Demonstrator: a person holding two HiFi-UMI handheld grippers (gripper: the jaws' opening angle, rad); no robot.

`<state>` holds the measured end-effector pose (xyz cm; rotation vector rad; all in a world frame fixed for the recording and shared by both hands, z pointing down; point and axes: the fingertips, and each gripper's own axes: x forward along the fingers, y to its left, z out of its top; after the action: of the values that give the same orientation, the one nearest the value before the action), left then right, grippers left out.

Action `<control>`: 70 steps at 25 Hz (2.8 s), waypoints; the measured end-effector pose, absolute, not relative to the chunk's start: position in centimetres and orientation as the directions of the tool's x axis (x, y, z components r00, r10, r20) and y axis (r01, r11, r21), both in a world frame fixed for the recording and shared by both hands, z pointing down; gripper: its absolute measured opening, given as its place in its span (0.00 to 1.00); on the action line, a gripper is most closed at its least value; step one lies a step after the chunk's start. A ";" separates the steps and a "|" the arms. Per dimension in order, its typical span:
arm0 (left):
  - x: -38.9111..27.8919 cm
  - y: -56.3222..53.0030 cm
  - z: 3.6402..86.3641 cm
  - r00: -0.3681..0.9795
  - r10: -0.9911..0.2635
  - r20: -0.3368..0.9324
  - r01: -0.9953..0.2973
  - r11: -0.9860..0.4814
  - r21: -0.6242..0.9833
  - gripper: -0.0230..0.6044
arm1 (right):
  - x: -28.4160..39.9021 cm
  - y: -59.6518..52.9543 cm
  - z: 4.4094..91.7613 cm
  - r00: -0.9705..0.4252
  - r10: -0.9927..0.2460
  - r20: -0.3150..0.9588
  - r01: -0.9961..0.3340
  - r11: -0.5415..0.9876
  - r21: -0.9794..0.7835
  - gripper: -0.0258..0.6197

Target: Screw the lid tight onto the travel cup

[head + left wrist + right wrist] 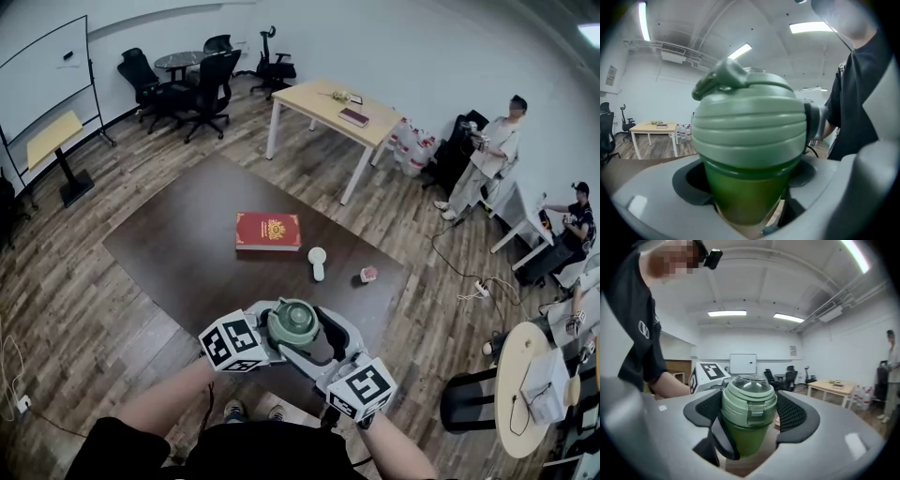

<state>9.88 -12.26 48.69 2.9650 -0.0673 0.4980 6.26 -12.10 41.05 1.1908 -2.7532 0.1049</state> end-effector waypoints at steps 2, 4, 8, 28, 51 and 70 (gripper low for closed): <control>9.9 -12.5 48.9 0.944 -0.040 0.329 -0.084 -0.989 0.122 0.70 | 6.3 -12.3 41.4 -0.519 -0.837 0.175 -0.852 0.524 -0.017 0.63; 10.2 -12.5 49.1 0.941 -0.051 0.335 -0.093 -0.989 0.112 0.70 | 6.7 -12.1 41.6 -0.356 -0.917 0.182 -0.934 0.355 -0.036 0.63; 10.6 -12.1 49.3 0.942 -0.048 0.333 -0.092 -0.989 0.118 0.70 | 6.9 -11.7 41.6 -0.255 -0.952 0.172 -0.967 0.254 -0.028 0.63; 9.7 -11.2 47.8 0.956 -0.011 0.293 -0.046 -0.992 0.114 0.70 | 6.4 -11.1 40.1 -0.931 -0.336 0.143 -0.350 0.933 -0.083 0.64; 8.5 -12.1 47.8 0.958 -0.036 0.283 -0.081 -0.986 0.148 0.70 | 7.4 -12.2 38.5 -0.765 -0.622 0.167 -0.633 0.774 -0.017 0.68; 8.7 -11.3 48.0 0.952 -0.017 0.306 -0.064 -0.988 0.144 0.70 | 4.7 -12.0 40.0 -0.838 -0.497 0.226 -0.532 0.836 -0.131 0.67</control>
<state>8.67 -11.27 48.03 2.9528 -0.0611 0.4612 4.71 -12.01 40.00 0.8013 -2.8331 0.2813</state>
